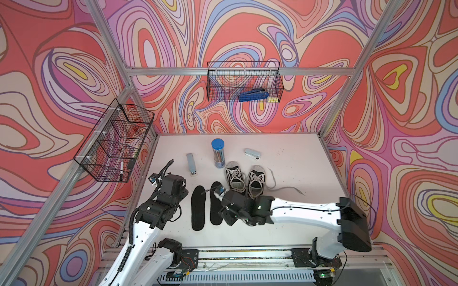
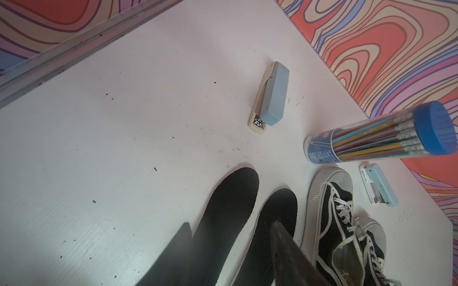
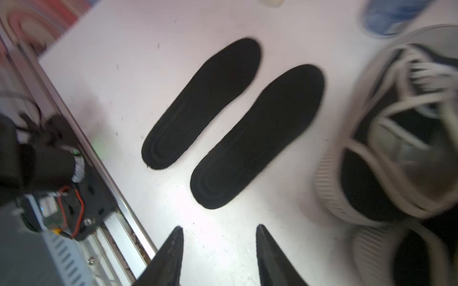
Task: Remove the insole from the shoe
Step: Place the insole at the center of the board, then adjust the shoe at the center of the board.
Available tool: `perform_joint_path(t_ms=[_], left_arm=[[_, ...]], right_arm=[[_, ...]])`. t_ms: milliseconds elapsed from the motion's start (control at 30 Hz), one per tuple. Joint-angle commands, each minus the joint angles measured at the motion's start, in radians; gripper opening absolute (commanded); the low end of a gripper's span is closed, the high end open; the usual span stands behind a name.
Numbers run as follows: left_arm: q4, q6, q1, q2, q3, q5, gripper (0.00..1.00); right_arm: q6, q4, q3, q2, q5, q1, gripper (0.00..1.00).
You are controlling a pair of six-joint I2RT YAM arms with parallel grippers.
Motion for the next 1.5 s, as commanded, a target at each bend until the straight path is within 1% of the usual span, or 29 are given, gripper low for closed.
perform_joint_path(t_ms=[0, 67, 100, 133, 233, 333, 500, 567, 633, 733, 800, 833, 900, 933, 1000, 1133, 1167, 1200, 1267, 1300, 1333, 1400, 1433, 1467], left_arm=[[0.031, 0.022, 0.009, 0.013, -0.024, 0.010, 0.53], [0.052, 0.036, 0.009, 0.022, -0.030, 0.032, 0.53], [0.061, 0.044, 0.008, 0.028, -0.032, 0.046, 0.53], [0.068, 0.052, 0.008, 0.036, -0.034, 0.057, 0.53], [0.076, 0.064, 0.007, 0.055, -0.036, 0.074, 0.54], [0.087, 0.067, 0.009, 0.060, -0.045, 0.080, 0.54], [0.095, 0.079, 0.008, 0.066, -0.052, 0.083, 0.54], [0.094, 0.083, 0.007, 0.070, -0.052, 0.079, 0.54], [0.098, 0.086, 0.008, 0.074, -0.055, 0.075, 0.54], [0.107, 0.089, 0.008, 0.082, -0.058, 0.077, 0.54], [0.110, 0.090, 0.009, 0.089, -0.059, 0.075, 0.54], [0.112, 0.090, 0.009, 0.090, -0.060, 0.075, 0.54], [0.112, 0.091, 0.008, 0.094, -0.064, 0.069, 0.54], [0.112, 0.091, 0.007, 0.095, -0.065, 0.066, 0.54], [0.113, 0.091, 0.008, 0.098, -0.068, 0.064, 0.54], [0.113, 0.091, 0.009, 0.105, -0.070, 0.058, 0.54], [0.114, 0.091, 0.008, 0.107, -0.072, 0.055, 0.54], [0.116, 0.094, 0.008, 0.109, -0.073, 0.051, 0.54], [0.127, 0.106, 0.008, 0.113, -0.080, 0.030, 0.54], [0.143, 0.121, 0.008, 0.116, -0.090, 0.011, 0.54], [0.171, 0.147, 0.008, 0.117, -0.098, -0.008, 0.54], [0.252, 0.232, 0.009, 0.118, -0.128, -0.060, 0.57], [0.290, 0.273, 0.016, 0.123, -0.142, -0.094, 0.60], [0.346, 0.328, 0.027, 0.129, -0.157, -0.109, 0.65]], right_arm=[[0.255, -0.214, -0.081, -0.116, 0.149, -0.178, 0.51], [0.302, -0.237, -0.153, -0.181, 0.148, -0.274, 0.56], [0.313, -0.234, -0.188, -0.207, 0.122, -0.327, 0.58], [0.311, -0.216, -0.216, -0.226, 0.078, -0.385, 0.59], [0.269, -0.151, -0.244, -0.211, -0.040, -0.485, 0.63], [0.221, -0.109, -0.213, -0.123, -0.103, -0.516, 0.65], [0.168, -0.030, -0.175, 0.021, -0.153, -0.536, 0.64], [0.147, -0.007, -0.159, 0.073, -0.166, -0.538, 0.60], [0.122, 0.002, -0.138, 0.117, -0.163, -0.543, 0.55], [0.052, -0.001, -0.091, 0.181, -0.132, -0.544, 0.43], [-0.030, -0.036, -0.045, 0.228, -0.090, -0.544, 0.33], [-0.062, -0.043, -0.034, 0.243, -0.070, -0.545, 0.29], [-0.124, -0.047, -0.011, 0.257, -0.042, -0.546, 0.18], [-0.144, -0.053, 0.003, 0.285, -0.034, -0.546, 0.15], [-0.170, -0.066, 0.037, 0.312, -0.039, -0.553, 0.10], [-0.168, -0.077, 0.089, 0.361, -0.061, -0.566, 0.09], [-0.160, -0.078, 0.102, 0.372, -0.063, -0.567, 0.10], [-0.153, -0.081, 0.110, 0.380, -0.069, -0.569, 0.13], [-0.145, -0.083, 0.114, 0.371, -0.079, -0.569, 0.27], [-0.140, -0.075, 0.103, 0.344, -0.082, -0.569, 0.34], [-0.137, -0.062, 0.081, 0.307, -0.083, -0.569, 0.40], [-0.131, -0.016, 0.018, 0.175, -0.070, -0.569, 0.51], [-0.136, 0.011, -0.022, 0.091, -0.052, -0.569, 0.56], [-0.145, 0.033, -0.059, 0.007, -0.016, -0.570, 0.59]])
